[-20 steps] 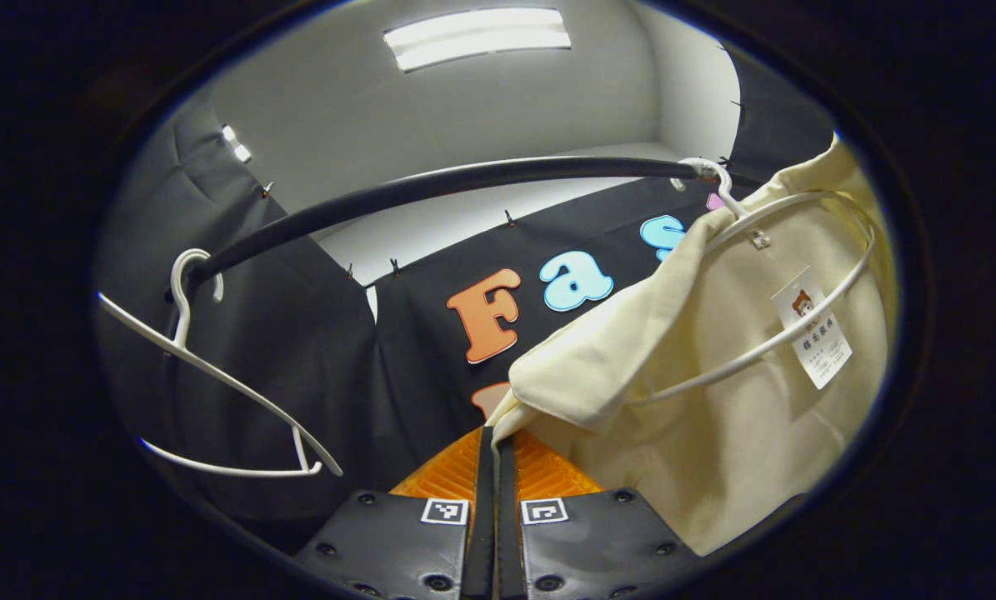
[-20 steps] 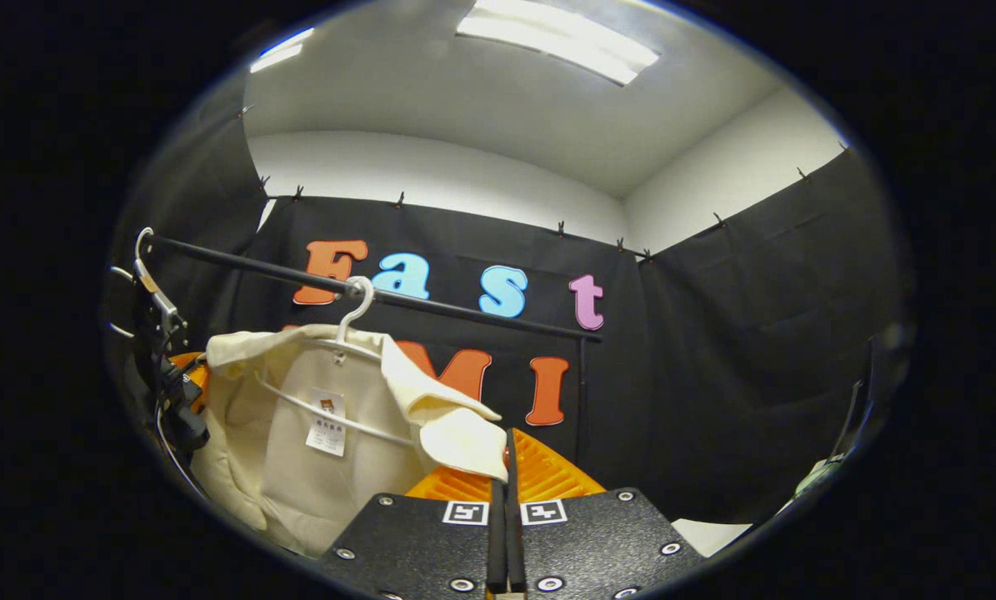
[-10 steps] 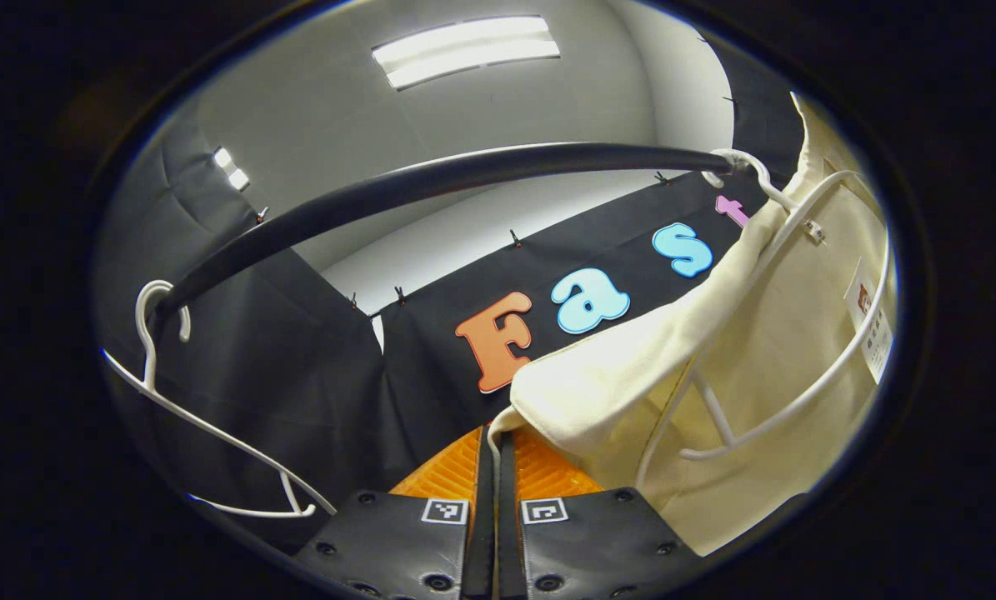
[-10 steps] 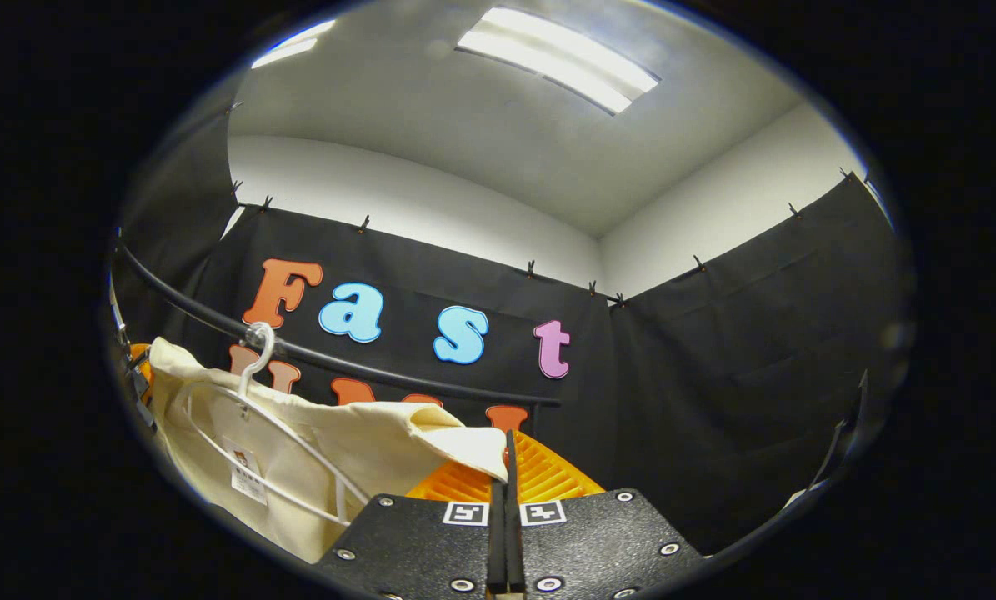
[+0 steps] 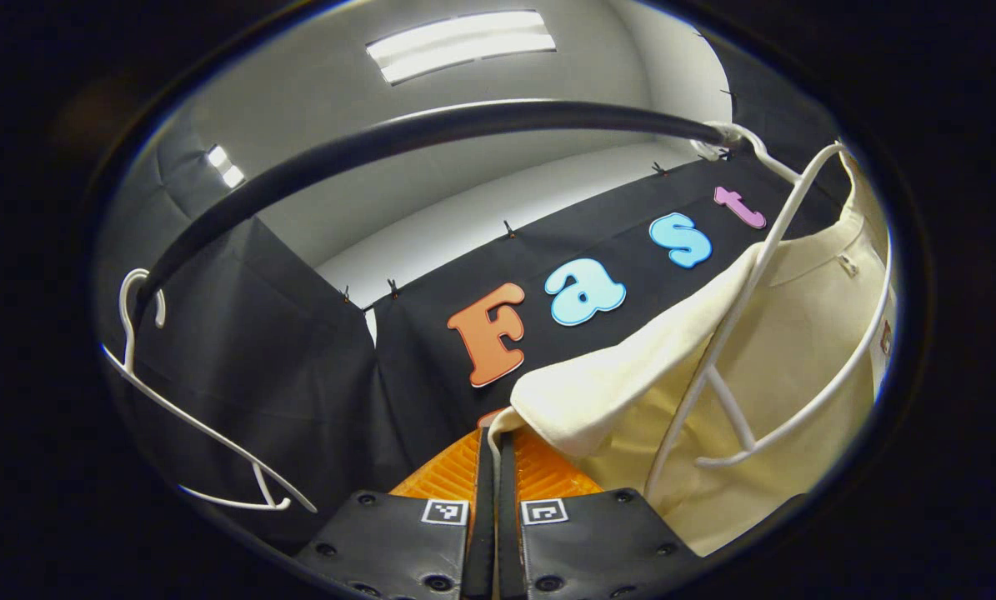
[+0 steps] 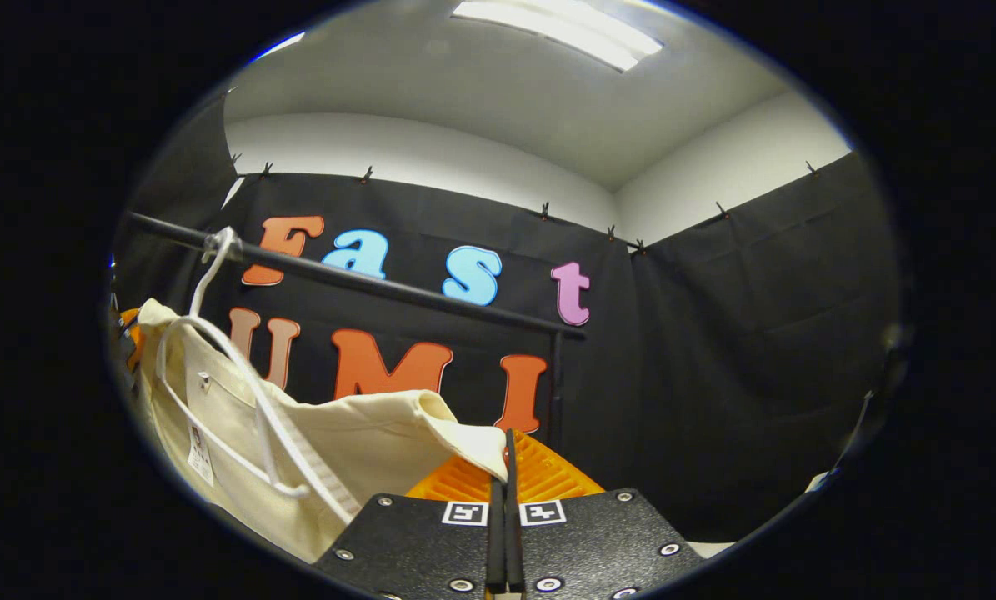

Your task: Grasp the clothes on the hanger with both hands and then place them into the laundry hamper below.

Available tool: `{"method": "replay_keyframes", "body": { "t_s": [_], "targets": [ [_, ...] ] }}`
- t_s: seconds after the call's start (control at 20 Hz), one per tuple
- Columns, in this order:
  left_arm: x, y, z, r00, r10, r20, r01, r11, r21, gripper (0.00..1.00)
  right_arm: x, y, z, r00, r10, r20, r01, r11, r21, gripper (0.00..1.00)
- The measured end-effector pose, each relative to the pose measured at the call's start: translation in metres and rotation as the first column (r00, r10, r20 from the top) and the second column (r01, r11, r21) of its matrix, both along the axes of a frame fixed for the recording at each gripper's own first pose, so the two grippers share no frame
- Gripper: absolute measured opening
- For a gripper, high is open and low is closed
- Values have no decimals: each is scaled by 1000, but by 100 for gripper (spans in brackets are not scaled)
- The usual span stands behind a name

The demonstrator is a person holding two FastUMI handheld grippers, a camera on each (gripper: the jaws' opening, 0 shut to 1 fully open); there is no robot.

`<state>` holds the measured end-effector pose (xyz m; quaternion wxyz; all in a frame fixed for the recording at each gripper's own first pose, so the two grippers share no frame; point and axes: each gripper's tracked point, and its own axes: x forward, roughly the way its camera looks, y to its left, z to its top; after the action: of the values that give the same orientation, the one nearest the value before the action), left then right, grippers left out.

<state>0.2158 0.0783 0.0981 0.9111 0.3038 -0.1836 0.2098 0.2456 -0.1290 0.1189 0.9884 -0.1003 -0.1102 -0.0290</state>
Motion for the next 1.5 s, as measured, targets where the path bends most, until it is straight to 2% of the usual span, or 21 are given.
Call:
{"method": "replay_keyframes", "body": {
  "t_s": [0.2, 0.4, 0.7, 0.9, 1.05, 1.1, 1.3, 1.45, 1.5],
  "targets": [
    [2, 19, -1, 999, 42, 1, -42, 999, 5, 9, -22, 18, -38, 999, 25, -44, -24, 999, 31, 0],
    [-1, 43, -8, 995, 95, -10, -95, 995, -3, 9, -36, 46, -49, 997, 62, -56, -60, 998, 33, 0],
    [-5, 70, -35, 990, 129, -56, -130, 991, -22, 9, -34, 63, -88, 987, 88, -136, -83, 996, 39, 0],
    [-30, 73, -40, 989, 135, -58, -136, 990, -21, 9, -56, 76, -98, 983, 101, -150, -99, 995, 19, 0],
    [-55, 74, -46, 990, 128, -65, -130, 991, -20, 12, -76, 85, -98, 981, 115, -158, -112, 993, 26, 0],
    [-61, 75, -49, 990, 124, -68, -126, 992, -26, 9, -79, 86, -98, 979, 119, -164, -115, 993, 33, 0],
    [-93, 62, -62, 992, 84, -92, -88, 995, -43, 9, -98, 99, -109, 969, 146, -197, -136, 988, 67, 0],
    [-96, 43, -75, 991, 18, -129, -29, 996, -84, 12, -108, 116, -120, 954, 193, -230, -175, 980, 100, 0],
    [-95, 35, -82, 989, -15, -145, -1, 994, -113, 9, -111, 126, -123, 948, 214, -236, -192, 975, 111, 0]
  ]
}}
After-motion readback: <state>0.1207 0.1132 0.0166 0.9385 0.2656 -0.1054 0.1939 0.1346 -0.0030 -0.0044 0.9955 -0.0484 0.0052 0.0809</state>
